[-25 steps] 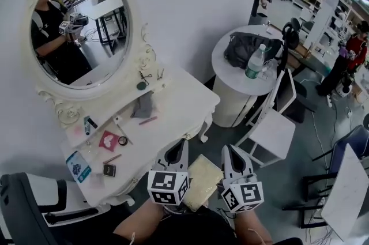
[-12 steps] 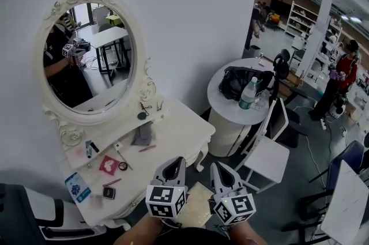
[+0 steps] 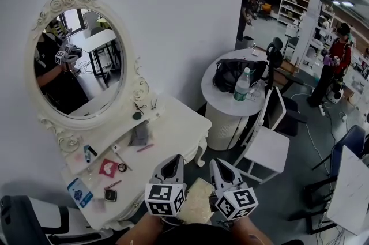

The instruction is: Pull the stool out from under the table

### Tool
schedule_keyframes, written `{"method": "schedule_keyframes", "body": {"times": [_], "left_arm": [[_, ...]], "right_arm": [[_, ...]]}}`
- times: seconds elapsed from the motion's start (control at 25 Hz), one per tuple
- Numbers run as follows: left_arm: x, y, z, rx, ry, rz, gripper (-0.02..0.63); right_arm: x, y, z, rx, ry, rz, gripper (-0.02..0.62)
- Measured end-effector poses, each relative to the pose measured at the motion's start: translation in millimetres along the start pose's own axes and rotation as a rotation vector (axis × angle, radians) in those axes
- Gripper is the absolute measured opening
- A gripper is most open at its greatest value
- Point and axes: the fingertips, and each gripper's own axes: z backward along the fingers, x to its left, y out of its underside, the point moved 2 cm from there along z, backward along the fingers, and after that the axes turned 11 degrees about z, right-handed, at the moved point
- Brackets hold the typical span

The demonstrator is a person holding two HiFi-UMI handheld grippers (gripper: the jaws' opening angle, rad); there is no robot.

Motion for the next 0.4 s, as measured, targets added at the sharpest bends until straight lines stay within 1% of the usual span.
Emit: {"method": "schedule_keyframes", "body": {"times": [0.16, 0.4], "left_arm": [[-6, 0, 0, 0.0, 0.013, -0.009, 0.0], [-15, 3, 2, 0.001, 0.019, -0.014, 0.0]], "right_arm": [[-2, -3, 3, -0.009, 0.008, 0.016, 0.008], [-4, -2, 8, 0.0, -0.005, 0.016, 0.008]]}}
